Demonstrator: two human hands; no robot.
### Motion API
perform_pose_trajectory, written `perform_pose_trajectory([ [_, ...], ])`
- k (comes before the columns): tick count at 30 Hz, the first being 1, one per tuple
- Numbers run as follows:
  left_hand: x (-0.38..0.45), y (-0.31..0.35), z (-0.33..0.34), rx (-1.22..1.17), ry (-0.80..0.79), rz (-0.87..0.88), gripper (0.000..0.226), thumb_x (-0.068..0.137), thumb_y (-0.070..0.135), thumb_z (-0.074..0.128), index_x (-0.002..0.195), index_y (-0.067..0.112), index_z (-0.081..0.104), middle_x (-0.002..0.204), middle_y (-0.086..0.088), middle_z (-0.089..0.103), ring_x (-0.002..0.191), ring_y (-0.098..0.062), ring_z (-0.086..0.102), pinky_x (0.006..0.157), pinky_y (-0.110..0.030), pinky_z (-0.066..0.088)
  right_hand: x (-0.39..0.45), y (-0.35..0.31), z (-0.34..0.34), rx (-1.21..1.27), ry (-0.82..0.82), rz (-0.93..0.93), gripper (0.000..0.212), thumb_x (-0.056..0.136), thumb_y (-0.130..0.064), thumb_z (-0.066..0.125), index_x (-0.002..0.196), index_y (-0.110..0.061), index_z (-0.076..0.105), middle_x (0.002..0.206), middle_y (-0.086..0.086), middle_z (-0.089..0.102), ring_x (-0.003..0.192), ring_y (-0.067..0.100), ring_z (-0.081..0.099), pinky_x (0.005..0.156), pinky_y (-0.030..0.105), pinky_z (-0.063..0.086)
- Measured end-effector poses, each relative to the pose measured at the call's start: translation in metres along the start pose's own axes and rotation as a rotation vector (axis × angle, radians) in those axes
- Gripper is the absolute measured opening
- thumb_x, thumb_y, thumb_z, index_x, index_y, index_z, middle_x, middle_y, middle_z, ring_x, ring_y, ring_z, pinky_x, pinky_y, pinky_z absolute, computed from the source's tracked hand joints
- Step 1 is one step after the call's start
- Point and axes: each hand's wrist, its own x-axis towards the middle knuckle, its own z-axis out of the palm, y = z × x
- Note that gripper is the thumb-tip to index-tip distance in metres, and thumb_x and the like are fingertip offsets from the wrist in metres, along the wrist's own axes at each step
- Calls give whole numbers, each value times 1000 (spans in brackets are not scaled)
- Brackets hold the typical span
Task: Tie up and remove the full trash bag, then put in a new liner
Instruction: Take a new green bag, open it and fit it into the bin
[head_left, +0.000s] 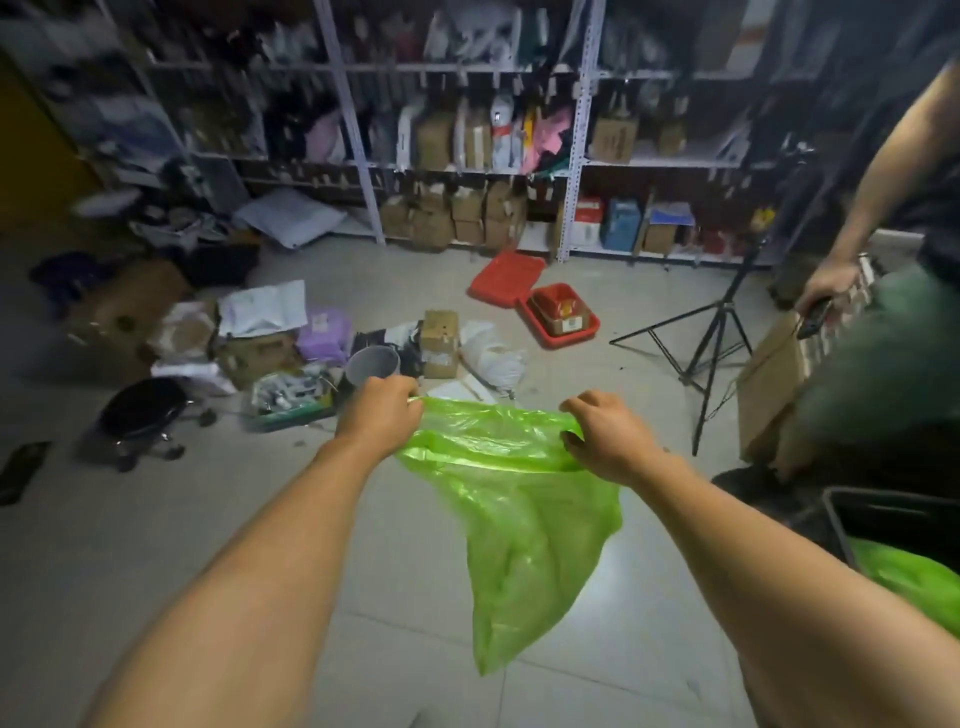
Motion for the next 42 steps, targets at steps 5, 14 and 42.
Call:
perform_pose_trajectory([
  [5,31,-86,-17,-81,15,-83,18,87,26,56,92,17,70,96,-17,71,90,-37,64,75,-40,53,68,-72,20,-22,-32,-46,48,92,-36,55,136,-18,47,133,10,51,125,30,44,97,42,46],
  [14,113,-198,-37,-114,-5,-157,15,87,26,58,90,19,71,96,-12,73,92,-35,64,77,-38,52,201,-186,58,-23,-123,-149,49,90,-35,55,136,-18,49,135,13,51,126,33,44,102,42,43],
  [42,235,-417,-92,-122,14,-121,14,91,25,59,94,17,71,101,-14,72,97,-35,64,78,-37,50,362,-388,110,-13,-171,-88,52,89,-31,54,138,-16,47,134,15,50,127,34,42,100,40,43],
])
